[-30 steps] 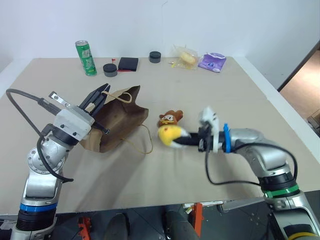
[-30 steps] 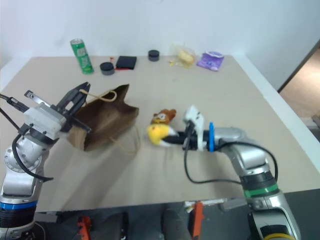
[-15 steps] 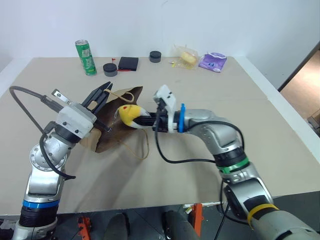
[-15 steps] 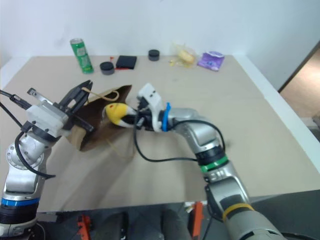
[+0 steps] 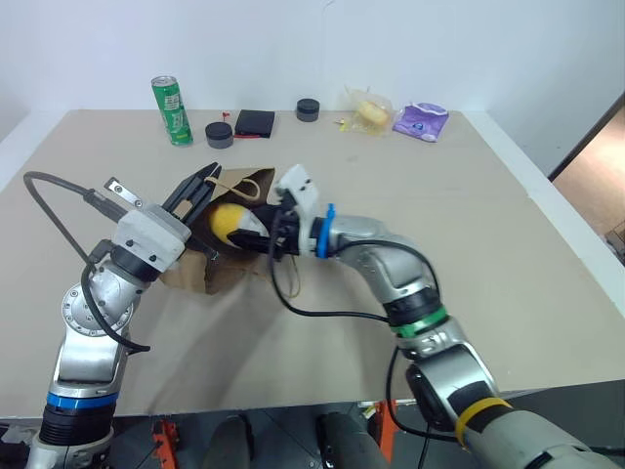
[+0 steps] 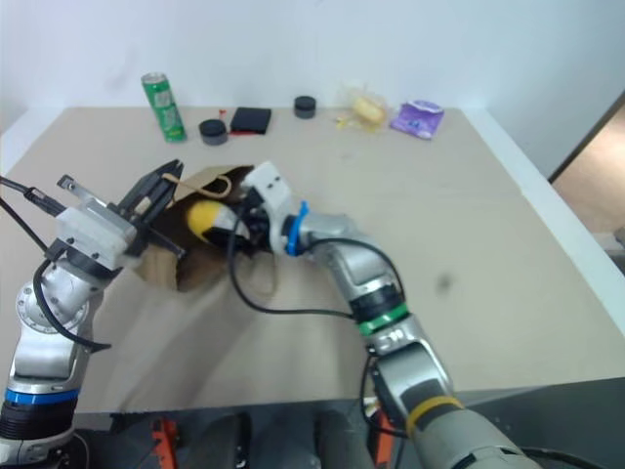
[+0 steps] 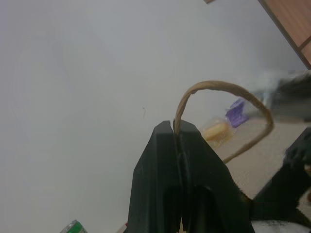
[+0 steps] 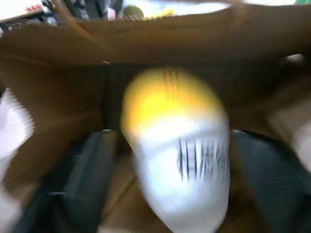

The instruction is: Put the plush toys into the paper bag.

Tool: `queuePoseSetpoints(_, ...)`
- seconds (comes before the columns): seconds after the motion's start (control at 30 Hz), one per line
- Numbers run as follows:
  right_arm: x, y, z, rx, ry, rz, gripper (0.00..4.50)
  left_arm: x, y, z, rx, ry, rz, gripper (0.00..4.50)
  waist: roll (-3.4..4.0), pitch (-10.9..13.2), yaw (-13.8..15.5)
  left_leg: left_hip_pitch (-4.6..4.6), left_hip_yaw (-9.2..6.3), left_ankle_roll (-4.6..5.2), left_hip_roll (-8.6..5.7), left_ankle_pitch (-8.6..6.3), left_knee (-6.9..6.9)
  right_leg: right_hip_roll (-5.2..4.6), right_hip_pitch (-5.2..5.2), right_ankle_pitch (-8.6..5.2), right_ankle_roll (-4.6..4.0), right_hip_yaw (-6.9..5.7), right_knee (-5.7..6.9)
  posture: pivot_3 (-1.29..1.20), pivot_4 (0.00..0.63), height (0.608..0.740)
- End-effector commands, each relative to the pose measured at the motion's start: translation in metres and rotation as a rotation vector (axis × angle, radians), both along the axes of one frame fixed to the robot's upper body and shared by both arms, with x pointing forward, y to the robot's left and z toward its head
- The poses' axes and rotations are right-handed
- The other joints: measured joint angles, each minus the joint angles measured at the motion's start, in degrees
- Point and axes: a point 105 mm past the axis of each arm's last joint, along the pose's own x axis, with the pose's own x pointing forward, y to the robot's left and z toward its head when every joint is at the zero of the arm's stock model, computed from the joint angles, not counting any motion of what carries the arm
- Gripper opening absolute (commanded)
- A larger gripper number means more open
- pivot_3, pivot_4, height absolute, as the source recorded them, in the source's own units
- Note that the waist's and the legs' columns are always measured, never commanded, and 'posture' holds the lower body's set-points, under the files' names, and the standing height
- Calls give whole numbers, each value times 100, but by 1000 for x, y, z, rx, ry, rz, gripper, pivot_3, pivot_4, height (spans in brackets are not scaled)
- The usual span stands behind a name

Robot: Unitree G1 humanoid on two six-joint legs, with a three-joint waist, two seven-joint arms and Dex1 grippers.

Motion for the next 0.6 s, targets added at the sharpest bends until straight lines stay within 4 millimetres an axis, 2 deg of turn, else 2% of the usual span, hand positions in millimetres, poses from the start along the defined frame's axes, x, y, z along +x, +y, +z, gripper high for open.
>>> queuePoseSetpoints(0.03,-10,-25,29,70,-85,34,4452,-6,0,11,-15,-50,3,0,0,0,-2,3,-1,0,0,0,-1,1,1,1,-1,-1,1,0,150,740)
queuePoseSetpoints(0.1,-6,-46,29,59,-98,12,4452,-5,1,11,-20,-49,3,0,0,0,-2,9,-2,0,1,0,-2,2,3,-2,-6,-1,2,0,150,740)
queuePoseSetpoints(0.17,6,-70,22,13,-95,-60,4452,-4,1,11,-24,-49,3,0,0,0,-2,11,-2,0,1,0,0,2,5,-5,-16,-1,2,0,150,740)
queuePoseSetpoints(0.33,46,-117,-35,-279,-60,-302,4452,-4,2,12,-30,-49,5,0,-1,-1,-5,16,2,1,0,1,3,0,7,-4,-16,2,2,0,150,740)
queuePoseSetpoints(0.47,59,-126,-72,-404,4,-367,4452,-3,2,12,-34,-50,5,0,0,0,-47,18,4,1,0,1,-2,5,3,-2,-21,7,2,0,150,740)
queuePoseSetpoints(0.57,64,-123,-83,-417,25,-384,4452,-3,3,14,-43,-48,6,0,-1,-1,-98,26,3,1,1,1,-4,7,8,8,-6,8,2,0,150,740)
queuePoseSetpoints(0.6,65,-119,-82,-398,23,-384,3949,-3,4,14,-51,-47,7,0,-2,-2,-106,29,3,3,1,2,-3,7,12,9,-11,8,2,0,150,740)
